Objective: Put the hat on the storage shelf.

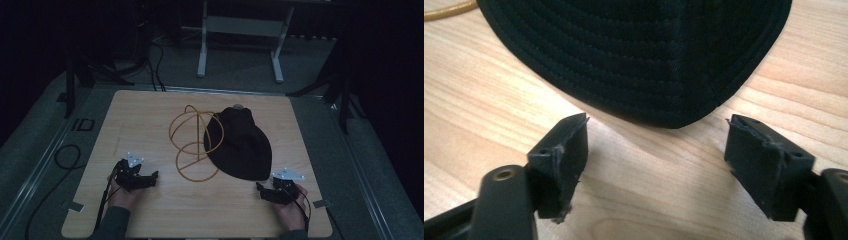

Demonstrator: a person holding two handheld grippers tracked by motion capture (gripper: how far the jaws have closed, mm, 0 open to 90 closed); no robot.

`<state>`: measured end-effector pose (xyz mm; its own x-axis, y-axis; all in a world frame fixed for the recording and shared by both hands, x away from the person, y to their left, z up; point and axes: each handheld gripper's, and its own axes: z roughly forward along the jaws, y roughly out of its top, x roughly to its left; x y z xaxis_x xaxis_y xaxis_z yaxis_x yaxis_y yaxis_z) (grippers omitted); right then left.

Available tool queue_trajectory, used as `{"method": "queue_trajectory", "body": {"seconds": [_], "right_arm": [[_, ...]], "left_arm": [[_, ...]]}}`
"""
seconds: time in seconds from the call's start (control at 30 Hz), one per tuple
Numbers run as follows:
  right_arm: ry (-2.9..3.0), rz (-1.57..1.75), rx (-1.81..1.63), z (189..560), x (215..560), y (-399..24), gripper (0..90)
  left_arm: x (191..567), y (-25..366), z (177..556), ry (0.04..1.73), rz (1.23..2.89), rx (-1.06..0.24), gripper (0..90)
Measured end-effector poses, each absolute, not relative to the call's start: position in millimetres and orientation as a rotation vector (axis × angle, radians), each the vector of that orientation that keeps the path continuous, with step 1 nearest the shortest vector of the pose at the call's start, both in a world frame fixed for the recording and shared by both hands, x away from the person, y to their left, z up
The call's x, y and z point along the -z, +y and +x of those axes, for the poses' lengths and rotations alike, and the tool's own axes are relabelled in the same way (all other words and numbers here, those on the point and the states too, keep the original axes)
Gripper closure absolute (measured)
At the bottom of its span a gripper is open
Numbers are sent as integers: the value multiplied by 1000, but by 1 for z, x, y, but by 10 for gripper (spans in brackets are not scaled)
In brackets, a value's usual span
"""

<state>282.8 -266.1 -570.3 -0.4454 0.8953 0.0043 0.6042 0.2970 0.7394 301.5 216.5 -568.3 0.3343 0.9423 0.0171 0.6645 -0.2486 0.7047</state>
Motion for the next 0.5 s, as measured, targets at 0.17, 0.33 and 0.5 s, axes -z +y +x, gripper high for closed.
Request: {"method": "queue_trajectory", "body": {"seconds": [0.17,0.33,0.5], "right_arm": [[2148,1351,-952,283,571,-265,190],[2178,1325,-960,286,572,-266,167],[2203,1329,-939,286,569,-266,207]], "left_arm": [[568,216,301,1406,2000,-598,94],[568,216,300,1406,1998,-597,94],[568,216,300,1405,1999,-597,94]]}}
